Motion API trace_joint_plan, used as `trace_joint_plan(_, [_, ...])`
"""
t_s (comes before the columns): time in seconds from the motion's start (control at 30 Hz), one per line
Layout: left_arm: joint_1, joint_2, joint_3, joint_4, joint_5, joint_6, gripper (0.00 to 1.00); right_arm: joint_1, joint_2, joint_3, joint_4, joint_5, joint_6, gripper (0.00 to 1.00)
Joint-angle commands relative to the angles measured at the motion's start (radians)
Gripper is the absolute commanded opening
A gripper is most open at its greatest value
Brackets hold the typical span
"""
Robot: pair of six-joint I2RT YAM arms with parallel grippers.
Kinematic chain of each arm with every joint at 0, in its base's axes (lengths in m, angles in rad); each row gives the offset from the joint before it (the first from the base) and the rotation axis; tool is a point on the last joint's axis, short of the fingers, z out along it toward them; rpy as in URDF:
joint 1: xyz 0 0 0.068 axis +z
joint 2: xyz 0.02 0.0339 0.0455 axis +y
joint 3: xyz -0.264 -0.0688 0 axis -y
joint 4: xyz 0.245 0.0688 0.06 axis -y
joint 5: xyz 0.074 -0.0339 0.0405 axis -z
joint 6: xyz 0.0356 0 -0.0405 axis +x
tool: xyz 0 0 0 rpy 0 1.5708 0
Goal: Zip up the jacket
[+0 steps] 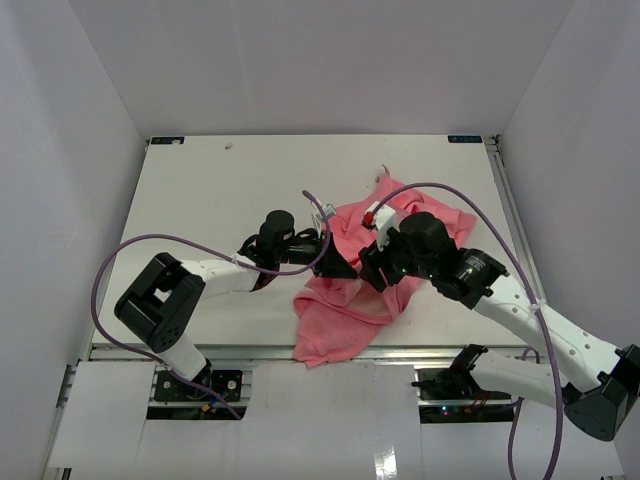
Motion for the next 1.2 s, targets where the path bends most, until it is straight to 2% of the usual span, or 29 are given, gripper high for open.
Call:
trace_joint_plan(0.0, [-0.001, -0.019, 0.013, -0.019, -0.017, -0.005, 0.0, 0.119, 0.001, -0.066, 0.03, 0.305, 0.044, 0.64])
trace_joint_plan(0.13, [0.0, -0.023, 0.011, -0.022, -0.023, -0.006, 0.0, 0.223, -0.001, -0.08, 0.037, 0.416, 0.1, 0.62])
trace_joint_plan(0.47, [0.0, -0.023, 0.007, -0.019, -0.026, -0.017, 0.0, 0.44, 0.047, -0.117, 0.001, 0.75, 0.172, 0.67])
trace_joint_plan(0.57, [-0.001, -0.024, 0.004, -0.016, -0.024, -0.021, 0.0, 0.472, 0.092, -0.116, 0.027, 0.782, 0.188, 0.63])
trace_joint_plan(0.7, [-0.002, -0.029, 0.004, -0.018, -0.025, -0.023, 0.0, 0.49, 0.131, -0.103, 0.08, 0.758, 0.236, 0.51])
trace_joint_plan(0.83, [-0.002, -0.031, 0.001, -0.017, -0.027, -0.023, 0.0, 0.505, 0.2, -0.075, 0.064, 0.779, 0.349, 0.43])
trace_joint_plan(1.17, [-0.002, -0.031, -0.007, -0.009, -0.024, -0.023, 0.0, 0.528, 0.372, 0.027, -0.082, 0.955, 0.588, 0.36])
